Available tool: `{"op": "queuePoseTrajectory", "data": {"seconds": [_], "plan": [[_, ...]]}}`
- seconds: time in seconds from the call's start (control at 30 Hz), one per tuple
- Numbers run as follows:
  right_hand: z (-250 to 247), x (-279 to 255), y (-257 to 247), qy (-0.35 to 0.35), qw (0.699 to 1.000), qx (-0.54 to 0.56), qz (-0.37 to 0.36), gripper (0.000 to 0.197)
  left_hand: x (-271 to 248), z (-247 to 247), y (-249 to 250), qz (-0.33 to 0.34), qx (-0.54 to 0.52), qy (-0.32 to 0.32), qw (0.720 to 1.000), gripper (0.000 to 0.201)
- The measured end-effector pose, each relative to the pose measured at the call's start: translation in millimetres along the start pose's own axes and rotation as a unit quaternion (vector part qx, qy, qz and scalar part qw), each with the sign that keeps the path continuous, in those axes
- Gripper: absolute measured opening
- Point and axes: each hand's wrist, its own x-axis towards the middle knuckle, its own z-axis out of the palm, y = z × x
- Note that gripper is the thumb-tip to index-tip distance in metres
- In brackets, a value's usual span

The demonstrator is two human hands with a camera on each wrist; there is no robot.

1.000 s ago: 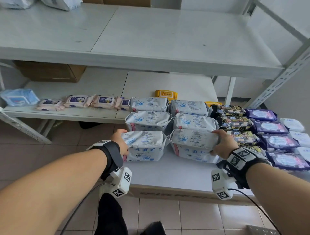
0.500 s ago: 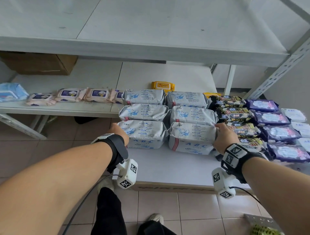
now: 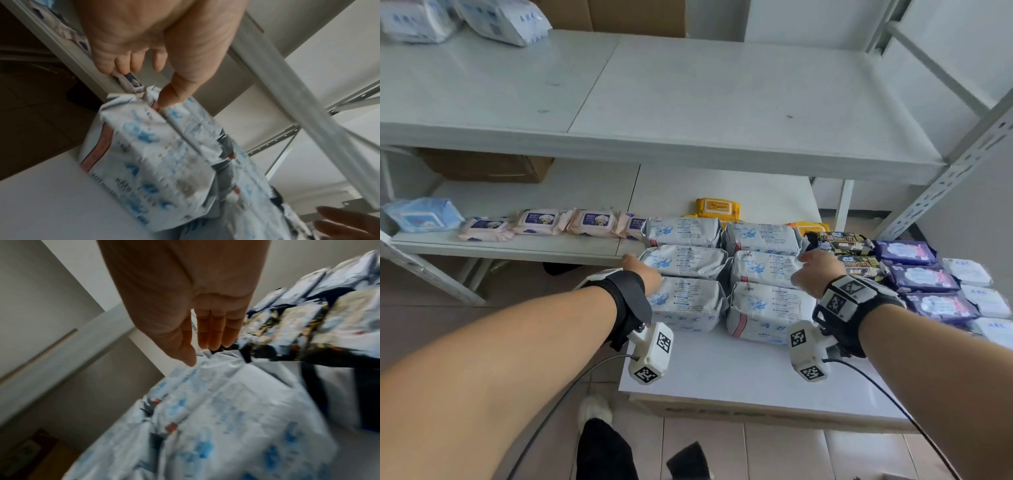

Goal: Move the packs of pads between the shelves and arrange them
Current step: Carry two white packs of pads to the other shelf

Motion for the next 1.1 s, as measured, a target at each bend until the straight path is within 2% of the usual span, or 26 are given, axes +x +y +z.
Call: {"op": "queuePoseTrajectory", "data": {"seconds": [0.07, 0.27, 0.37, 0.5, 0.63, 0.73, 0.83, 0.9, 0.97, 1.1], "plan": [[-9.0, -3.9, -30.0, -0.005, 0.998, 0.055, -0.031, 0.049, -0.1, -19.5, 11.7, 0.027, -0.031, -0.009, 0.999, 0.052], [-25.4, -21.3, -129.8, 0.002, 0.977, 0.168, -0.131, 0.035, 3.5, -100.5, 43.6, 0.130, -0.115, 0.037, 0.984, 0.062], [-28.3, -27.0, -182.1, -0.007, 0.967, 0.200, -0.160, 0.036, 9.4, -147.8, 48.1, 0.155, -0.199, 0.058, 0.966, 0.059], [-20.0, -31.4, -255.5, 0.001, 0.956, 0.216, -0.198, 0.044, 29.9, -220.4, 35.2, 0.179, -0.246, 0.083, 0.949, 0.054], [2.1, -34.8, -339.9, 0.002, 0.950, 0.243, -0.196, 0.061, 70.2, -310.5, 4.8, 0.184, -0.269, 0.116, 0.938, 0.053], [20.1, -37.1, -410.7, 0.002, 0.954, 0.228, -0.195, 0.068, 110.5, -385.6, -18.8, 0.167, -0.266, 0.121, 0.942, 0.057], [36.9, -37.4, -479.7, 0.001, 0.962, 0.196, -0.191, 0.065, 150.1, -458.8, -35.7, 0.141, -0.228, 0.117, 0.956, 0.058], [47.4, -35.3, -517.6, 0.001, 0.966, 0.185, -0.182, 0.055, 173.8, -500.2, -43.0, 0.127, -0.189, 0.124, 0.966, 0.049], [56.9, -30.8, -547.5, -0.002, 0.969, 0.187, -0.162, 0.063, 199.2, -531.9, -47.8, 0.118, -0.165, 0.133, 0.970, 0.034], [72.7, -15.3, -588.7, -0.009, 0.975, 0.184, -0.127, 0.065, 249.3, -566.2, -53.7, 0.083, -0.194, 0.136, 0.968, 0.049]]}}
